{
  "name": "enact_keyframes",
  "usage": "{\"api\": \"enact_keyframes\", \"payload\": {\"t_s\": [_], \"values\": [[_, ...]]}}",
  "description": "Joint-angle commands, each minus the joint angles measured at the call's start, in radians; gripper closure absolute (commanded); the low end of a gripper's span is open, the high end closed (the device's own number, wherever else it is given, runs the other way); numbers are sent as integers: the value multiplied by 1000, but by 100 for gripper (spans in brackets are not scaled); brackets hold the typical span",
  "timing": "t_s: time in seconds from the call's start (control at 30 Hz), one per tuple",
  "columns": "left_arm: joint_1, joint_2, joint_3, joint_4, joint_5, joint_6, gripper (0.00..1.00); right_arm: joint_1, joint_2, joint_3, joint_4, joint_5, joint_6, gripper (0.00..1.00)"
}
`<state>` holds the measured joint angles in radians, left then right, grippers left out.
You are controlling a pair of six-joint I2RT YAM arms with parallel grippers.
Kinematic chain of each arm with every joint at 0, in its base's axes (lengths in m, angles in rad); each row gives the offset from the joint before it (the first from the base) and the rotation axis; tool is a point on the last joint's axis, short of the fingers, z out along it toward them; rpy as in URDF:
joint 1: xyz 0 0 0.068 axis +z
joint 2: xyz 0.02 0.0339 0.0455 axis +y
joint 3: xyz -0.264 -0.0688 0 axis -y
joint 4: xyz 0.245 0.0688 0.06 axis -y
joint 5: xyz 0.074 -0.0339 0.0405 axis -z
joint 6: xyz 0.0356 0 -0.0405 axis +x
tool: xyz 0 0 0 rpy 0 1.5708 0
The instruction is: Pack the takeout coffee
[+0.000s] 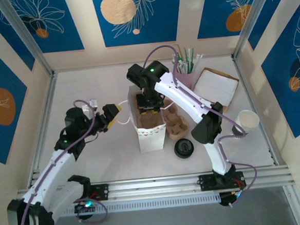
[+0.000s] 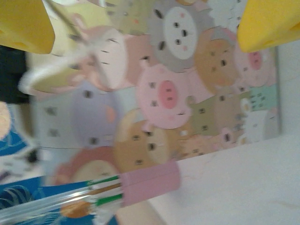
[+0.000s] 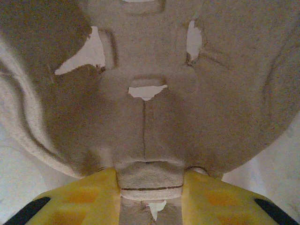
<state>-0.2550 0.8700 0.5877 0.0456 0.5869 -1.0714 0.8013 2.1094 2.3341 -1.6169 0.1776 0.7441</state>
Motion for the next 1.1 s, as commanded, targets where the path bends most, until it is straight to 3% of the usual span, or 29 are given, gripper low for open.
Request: {"api": "enact_keyframes", "payload": {"t_s": [0.0, 0.4, 0.8, 1.07], "values": [[8, -49, 49, 25, 38, 3, 0, 10, -29, -11, -158, 17, -6, 64], [10, -137, 53, -117, -67, 71, 0, 14, -62, -16, -158, 31, 5, 49], [10, -154, 88, -195, -90, 114, 0, 22, -106, 15, -156, 41, 7, 43], [10, -185, 153, -306, -139, 196, 0, 53, -127, 121, -155, 62, 9, 35]]}}
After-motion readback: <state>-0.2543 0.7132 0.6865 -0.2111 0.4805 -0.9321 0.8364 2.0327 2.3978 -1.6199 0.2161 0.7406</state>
